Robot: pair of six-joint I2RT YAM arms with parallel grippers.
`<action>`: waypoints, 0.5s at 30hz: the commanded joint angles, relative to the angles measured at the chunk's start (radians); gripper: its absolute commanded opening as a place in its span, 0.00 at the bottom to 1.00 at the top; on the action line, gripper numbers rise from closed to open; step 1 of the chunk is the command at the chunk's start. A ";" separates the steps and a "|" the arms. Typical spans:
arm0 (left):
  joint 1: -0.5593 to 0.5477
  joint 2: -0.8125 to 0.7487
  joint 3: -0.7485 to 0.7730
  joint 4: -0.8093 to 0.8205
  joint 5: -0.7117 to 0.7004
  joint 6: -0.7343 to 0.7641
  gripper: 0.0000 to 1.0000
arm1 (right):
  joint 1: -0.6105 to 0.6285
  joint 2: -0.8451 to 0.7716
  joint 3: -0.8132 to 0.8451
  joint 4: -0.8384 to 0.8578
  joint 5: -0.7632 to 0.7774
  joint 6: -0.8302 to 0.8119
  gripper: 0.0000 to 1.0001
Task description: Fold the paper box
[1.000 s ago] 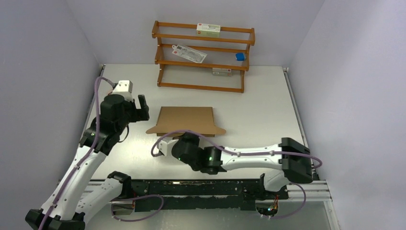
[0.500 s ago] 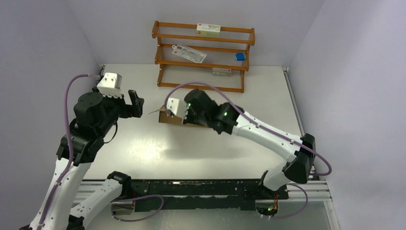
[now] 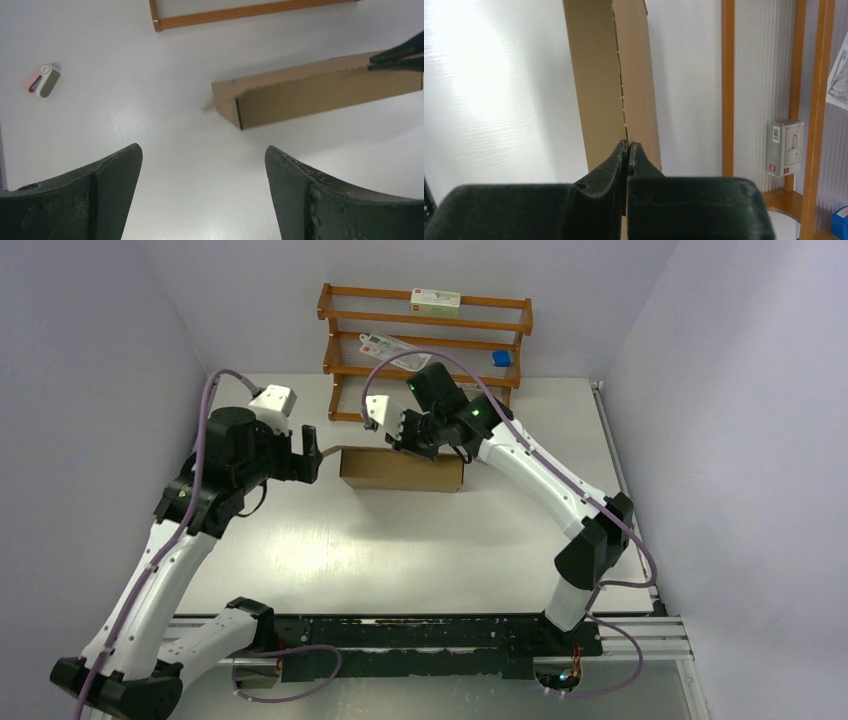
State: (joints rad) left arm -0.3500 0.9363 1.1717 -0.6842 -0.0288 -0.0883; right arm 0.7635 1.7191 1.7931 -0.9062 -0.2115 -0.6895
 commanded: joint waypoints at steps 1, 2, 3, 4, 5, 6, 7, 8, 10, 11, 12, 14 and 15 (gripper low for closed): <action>-0.004 0.043 0.021 0.034 0.072 0.028 0.97 | -0.038 0.078 0.046 -0.087 -0.087 -0.028 0.00; -0.004 0.059 0.020 0.042 0.079 0.029 0.97 | -0.044 0.088 0.053 -0.083 -0.089 -0.029 0.00; -0.004 0.071 0.020 0.050 0.081 0.027 0.97 | -0.052 0.097 0.058 -0.074 -0.096 -0.033 0.00; -0.004 0.088 0.019 0.058 0.080 0.027 0.97 | -0.062 0.101 0.063 -0.063 -0.102 -0.035 0.00; -0.004 0.103 0.018 0.065 0.081 0.029 0.97 | -0.069 0.104 0.066 -0.053 -0.105 -0.038 0.02; -0.004 0.118 0.019 0.073 0.085 0.033 0.97 | -0.077 0.105 0.072 -0.045 -0.107 -0.041 0.05; -0.004 0.131 0.020 0.080 0.085 0.037 0.97 | -0.083 0.105 0.077 -0.037 -0.105 -0.043 0.08; -0.004 0.144 0.021 0.090 0.083 0.040 0.97 | -0.087 0.105 0.081 -0.029 -0.101 -0.045 0.10; -0.003 0.168 0.027 0.109 0.084 0.048 0.97 | -0.095 0.099 0.088 -0.010 -0.092 -0.044 0.15; -0.003 0.179 0.033 0.115 0.088 0.053 0.97 | -0.098 0.093 0.088 0.000 -0.088 -0.043 0.17; -0.003 0.191 0.040 0.118 0.095 0.061 0.97 | -0.100 0.086 0.087 0.011 -0.083 -0.040 0.20; -0.003 0.210 0.053 0.123 0.093 0.075 0.97 | -0.106 0.068 0.075 0.036 -0.068 -0.028 0.25; -0.002 0.219 0.059 0.124 0.086 0.076 0.97 | -0.107 0.055 0.067 0.050 -0.061 -0.020 0.28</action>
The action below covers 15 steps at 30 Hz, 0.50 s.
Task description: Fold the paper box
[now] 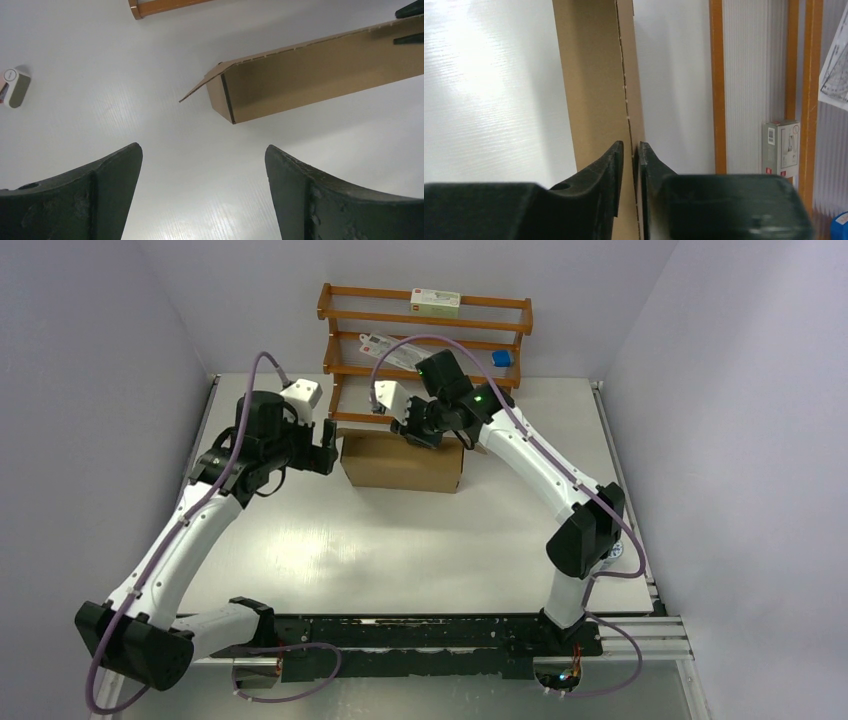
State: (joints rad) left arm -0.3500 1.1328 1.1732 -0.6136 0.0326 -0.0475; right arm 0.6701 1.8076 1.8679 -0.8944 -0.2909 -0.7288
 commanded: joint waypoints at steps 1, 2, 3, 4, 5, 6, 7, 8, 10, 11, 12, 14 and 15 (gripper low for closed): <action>-0.001 0.032 0.064 0.050 0.019 0.068 0.97 | -0.013 -0.047 -0.020 0.054 0.031 0.031 0.31; -0.001 0.042 0.074 0.041 0.015 0.078 0.97 | -0.015 -0.063 -0.033 0.075 0.045 0.047 0.34; -0.001 0.053 0.083 0.030 0.015 0.087 0.97 | -0.017 -0.081 -0.050 0.094 0.058 0.062 0.36; 0.000 0.060 0.086 0.026 0.016 0.094 0.97 | -0.021 -0.103 -0.070 0.117 0.065 0.082 0.40; 0.001 0.065 0.087 0.030 0.013 0.100 0.97 | -0.023 -0.126 -0.089 0.142 0.067 0.100 0.43; 0.005 0.071 0.089 0.033 0.010 0.104 0.97 | -0.026 -0.152 -0.113 0.167 0.069 0.117 0.45; 0.010 0.080 0.095 0.030 0.008 0.107 0.97 | -0.030 -0.174 -0.137 0.190 0.075 0.134 0.48; 0.016 0.091 0.108 0.025 0.011 0.111 0.96 | -0.035 -0.198 -0.159 0.218 0.077 0.153 0.50; 0.031 0.113 0.134 0.015 0.028 0.117 0.96 | -0.050 -0.245 -0.209 0.257 0.093 0.190 0.55; 0.039 0.122 0.149 0.012 0.039 0.120 0.96 | -0.060 -0.262 -0.226 0.270 0.103 0.211 0.58; 0.048 0.128 0.159 0.016 0.052 0.122 0.96 | -0.070 -0.279 -0.244 0.281 0.111 0.230 0.61; 0.073 0.137 0.167 0.032 0.098 0.124 0.96 | -0.096 -0.318 -0.284 0.309 0.129 0.279 0.72; 0.087 0.142 0.168 0.039 0.117 0.125 0.96 | -0.110 -0.338 -0.305 0.323 0.130 0.302 0.76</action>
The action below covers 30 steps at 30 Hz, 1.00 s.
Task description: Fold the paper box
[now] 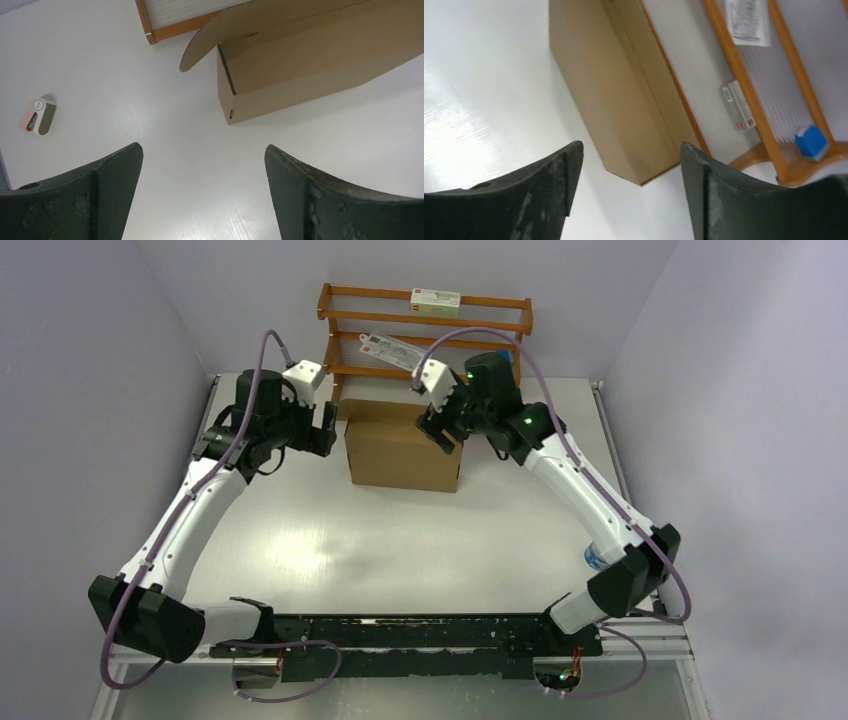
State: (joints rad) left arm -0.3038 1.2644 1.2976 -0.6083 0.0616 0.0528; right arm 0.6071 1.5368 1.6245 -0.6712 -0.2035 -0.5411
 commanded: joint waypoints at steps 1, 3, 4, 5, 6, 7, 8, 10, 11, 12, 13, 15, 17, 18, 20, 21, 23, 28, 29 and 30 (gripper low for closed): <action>0.057 0.015 0.042 0.047 0.112 0.025 0.96 | -0.062 -0.089 -0.086 0.118 0.047 0.137 0.79; 0.085 0.034 0.046 0.063 0.158 0.023 0.95 | -0.096 -0.129 -0.134 0.157 0.062 0.184 0.83; 0.094 0.049 0.053 0.067 0.173 0.021 0.95 | -0.114 -0.147 -0.158 0.177 0.065 0.204 0.86; 0.102 0.069 0.061 0.070 0.192 0.019 0.94 | -0.131 -0.162 -0.182 0.200 0.075 0.229 0.87; 0.108 0.079 0.070 0.070 0.210 0.019 0.93 | -0.150 -0.172 -0.199 0.215 0.076 0.248 0.88; 0.110 0.094 0.082 0.068 0.222 0.020 0.93 | -0.171 -0.177 -0.209 0.221 0.070 0.261 0.88; 0.112 0.107 0.091 0.066 0.231 0.022 0.92 | -0.191 -0.178 -0.212 0.218 0.058 0.272 0.88; 0.116 0.133 0.109 0.061 0.239 0.026 0.91 | -0.226 -0.176 -0.216 0.208 0.014 0.281 0.88; 0.118 0.141 0.118 0.057 0.245 0.033 0.91 | -0.242 -0.177 -0.223 0.209 -0.009 0.284 0.88; 0.118 0.149 0.126 0.054 0.251 0.036 0.91 | -0.255 -0.178 -0.232 0.211 -0.028 0.285 0.87; 0.118 0.158 0.133 0.051 0.262 0.044 0.91 | -0.264 -0.178 -0.242 0.215 -0.044 0.285 0.87; 0.118 0.175 0.149 0.037 0.276 0.058 0.90 | -0.273 -0.180 -0.258 0.207 -0.060 0.281 0.85; 0.119 0.189 0.156 0.034 0.278 0.077 0.89 | -0.276 -0.181 -0.275 0.205 -0.058 0.275 0.84; 0.120 0.195 0.156 0.034 0.271 0.086 0.89 | -0.278 -0.181 -0.288 0.215 -0.053 0.273 0.83; 0.123 0.218 0.172 0.018 0.254 0.107 0.88 | -0.289 -0.175 -0.303 0.230 -0.047 0.272 0.81; 0.125 0.230 0.186 0.007 0.260 0.117 0.87 | -0.296 -0.167 -0.300 0.231 -0.055 0.268 0.80; 0.126 0.245 0.205 0.006 0.274 0.141 0.85 | -0.314 -0.152 -0.289 0.230 -0.077 0.253 0.77; 0.142 0.277 0.242 0.028 0.331 0.211 0.85 | -0.326 -0.101 -0.263 0.210 -0.145 0.198 0.72; 0.145 0.287 0.252 0.029 0.342 0.227 0.85 | -0.326 -0.087 -0.253 0.199 -0.158 0.190 0.70; 0.146 0.299 0.265 0.021 0.353 0.245 0.85 | -0.326 -0.076 -0.244 0.188 -0.169 0.181 0.68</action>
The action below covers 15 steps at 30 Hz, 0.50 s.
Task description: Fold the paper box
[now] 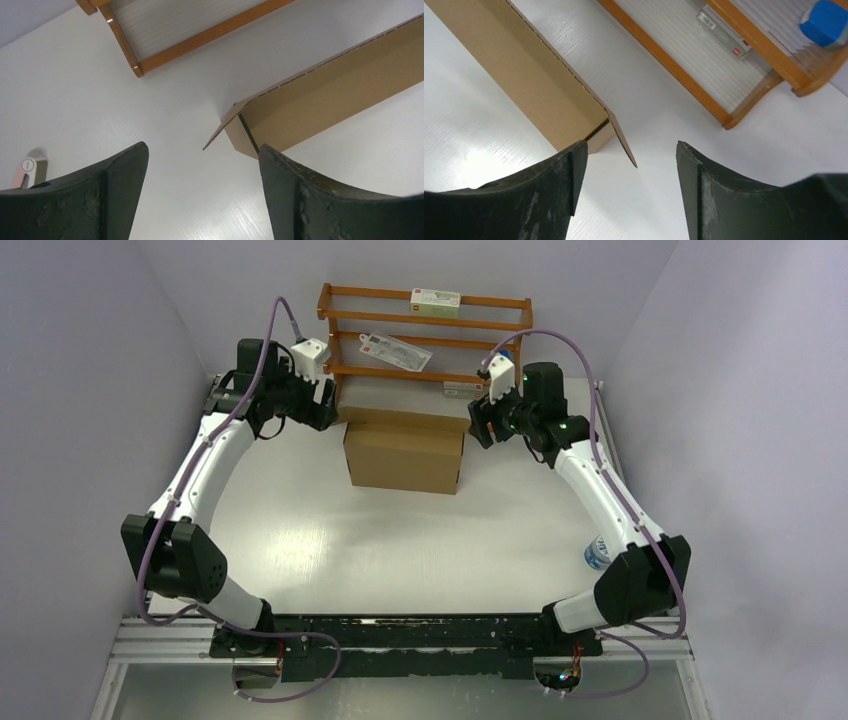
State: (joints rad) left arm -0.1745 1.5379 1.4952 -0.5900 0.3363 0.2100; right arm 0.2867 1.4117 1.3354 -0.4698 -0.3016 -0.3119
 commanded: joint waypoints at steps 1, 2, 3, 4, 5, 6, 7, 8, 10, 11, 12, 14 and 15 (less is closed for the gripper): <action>0.017 0.040 0.078 -0.010 0.094 0.107 0.84 | -0.006 0.056 0.050 -0.019 -0.071 -0.054 0.66; 0.017 0.059 0.091 -0.022 0.110 0.125 0.83 | -0.005 0.061 0.051 -0.018 -0.073 -0.061 0.64; 0.017 0.071 0.102 -0.030 0.132 0.139 0.82 | -0.006 0.062 0.053 -0.019 -0.080 -0.070 0.62; 0.017 0.080 0.108 -0.034 0.151 0.151 0.81 | -0.007 0.064 0.055 -0.021 -0.091 -0.077 0.60; 0.017 0.088 0.109 -0.031 0.167 0.160 0.80 | -0.007 0.068 0.059 -0.020 -0.097 -0.081 0.59; 0.017 0.097 0.110 -0.030 0.183 0.169 0.79 | -0.007 0.072 0.062 -0.023 -0.102 -0.085 0.56; 0.017 0.105 0.114 -0.032 0.199 0.180 0.78 | -0.007 0.081 0.072 -0.029 -0.108 -0.091 0.53; 0.017 0.116 0.121 -0.039 0.209 0.190 0.76 | -0.007 0.088 0.081 -0.037 -0.111 -0.096 0.51; 0.017 0.134 0.136 -0.057 0.211 0.203 0.73 | -0.007 0.101 0.092 -0.046 -0.118 -0.103 0.46; 0.017 0.142 0.143 -0.066 0.208 0.207 0.71 | -0.007 0.103 0.094 -0.049 -0.124 -0.106 0.43; 0.017 0.147 0.147 -0.070 0.206 0.210 0.69 | -0.007 0.104 0.093 -0.048 -0.132 -0.109 0.41; 0.017 0.151 0.144 -0.069 0.216 0.211 0.65 | -0.007 0.102 0.090 -0.044 -0.149 -0.113 0.37; 0.017 0.150 0.141 -0.067 0.229 0.213 0.64 | -0.007 0.104 0.092 -0.046 -0.158 -0.115 0.35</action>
State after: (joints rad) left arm -0.1642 1.6871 1.5982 -0.6357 0.4980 0.3824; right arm 0.2852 1.5089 1.3979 -0.5014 -0.4107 -0.4038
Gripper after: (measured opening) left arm 0.666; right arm 0.383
